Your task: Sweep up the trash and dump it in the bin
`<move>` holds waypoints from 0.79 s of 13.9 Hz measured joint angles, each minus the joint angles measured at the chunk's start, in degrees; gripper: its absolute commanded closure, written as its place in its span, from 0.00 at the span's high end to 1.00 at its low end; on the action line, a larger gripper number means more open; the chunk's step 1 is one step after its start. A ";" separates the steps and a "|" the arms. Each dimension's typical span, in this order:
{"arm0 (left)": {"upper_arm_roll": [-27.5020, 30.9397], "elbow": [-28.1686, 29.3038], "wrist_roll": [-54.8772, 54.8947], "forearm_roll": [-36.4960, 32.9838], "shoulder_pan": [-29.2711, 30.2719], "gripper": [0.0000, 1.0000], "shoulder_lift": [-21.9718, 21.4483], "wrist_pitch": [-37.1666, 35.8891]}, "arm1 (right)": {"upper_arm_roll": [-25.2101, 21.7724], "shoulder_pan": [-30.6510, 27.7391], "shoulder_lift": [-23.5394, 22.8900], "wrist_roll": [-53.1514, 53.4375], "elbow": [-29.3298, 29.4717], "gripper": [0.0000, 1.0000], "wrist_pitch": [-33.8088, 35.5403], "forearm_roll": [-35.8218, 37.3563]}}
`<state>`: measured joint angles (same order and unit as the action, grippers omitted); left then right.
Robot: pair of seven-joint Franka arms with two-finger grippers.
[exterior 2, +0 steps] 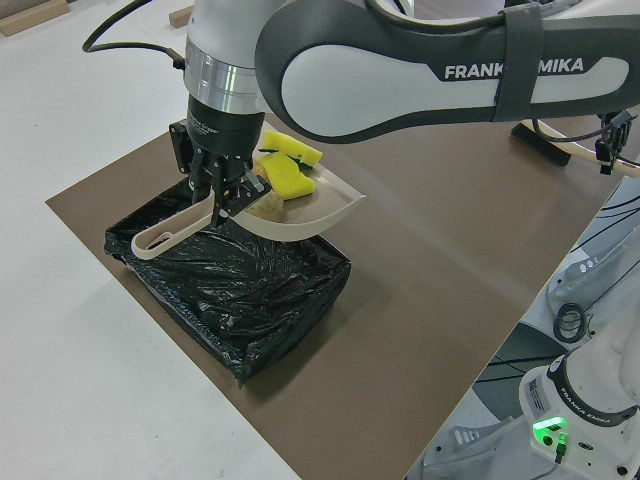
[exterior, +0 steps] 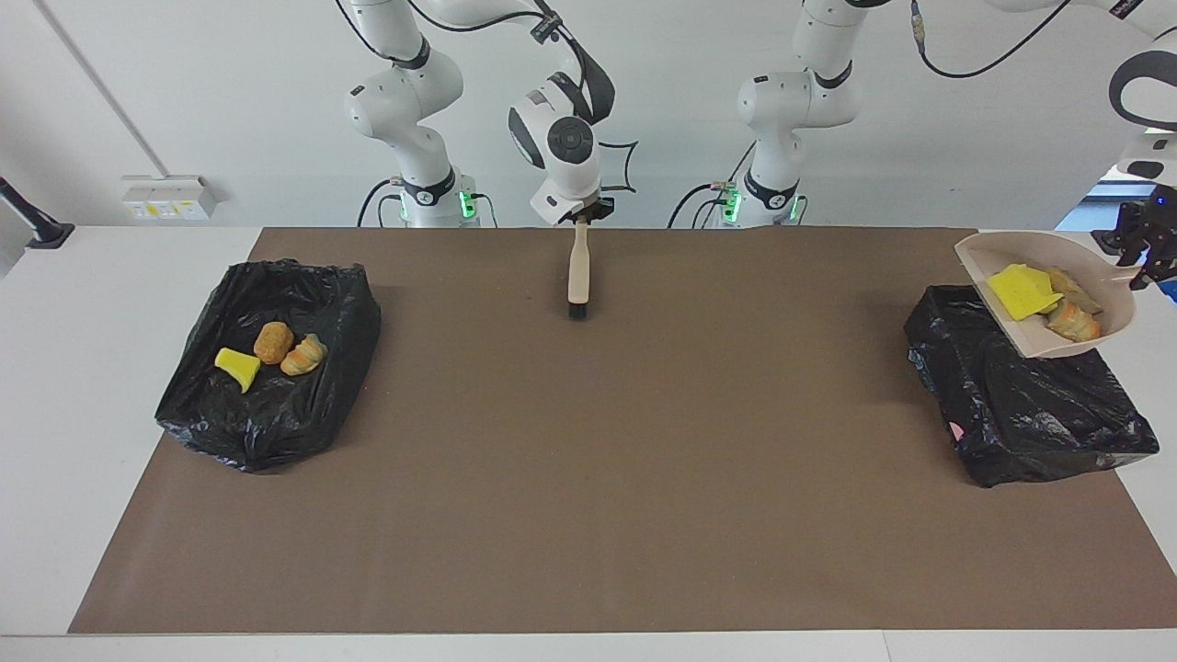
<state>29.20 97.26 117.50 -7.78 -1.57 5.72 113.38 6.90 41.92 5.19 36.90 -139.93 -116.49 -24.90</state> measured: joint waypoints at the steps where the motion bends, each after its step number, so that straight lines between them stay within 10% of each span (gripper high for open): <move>1: 0.00 -0.13 0.00 -1.12 0.14 0.00 0.86 1.47 | 0.01 0.03 -0.18 0.00 0.00 0.00 -0.01 0.10; 3: -0.01 -0.21 -0.01 -3.31 0.88 0.00 2.63 4.22 | 0.03 0.05 -0.36 0.00 0.00 0.04 -0.04 0.20; 6: -0.07 -0.23 -0.91 -7.70 1.34 0.00 4.57 8.12 | 0.03 0.03 -0.49 -0.23 0.01 1.00 -0.55 0.27; 11: -0.67 0.50 -4.24 -16.91 1.28 0.00 6.44 11.47 | -0.13 -0.37 -1.92 -0.86 2.64 1.00 -0.69 2.28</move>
<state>28.53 97.76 113.26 -24.69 -0.30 12.16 124.86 6.77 41.55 3.27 36.04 -137.30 -117.18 -22.61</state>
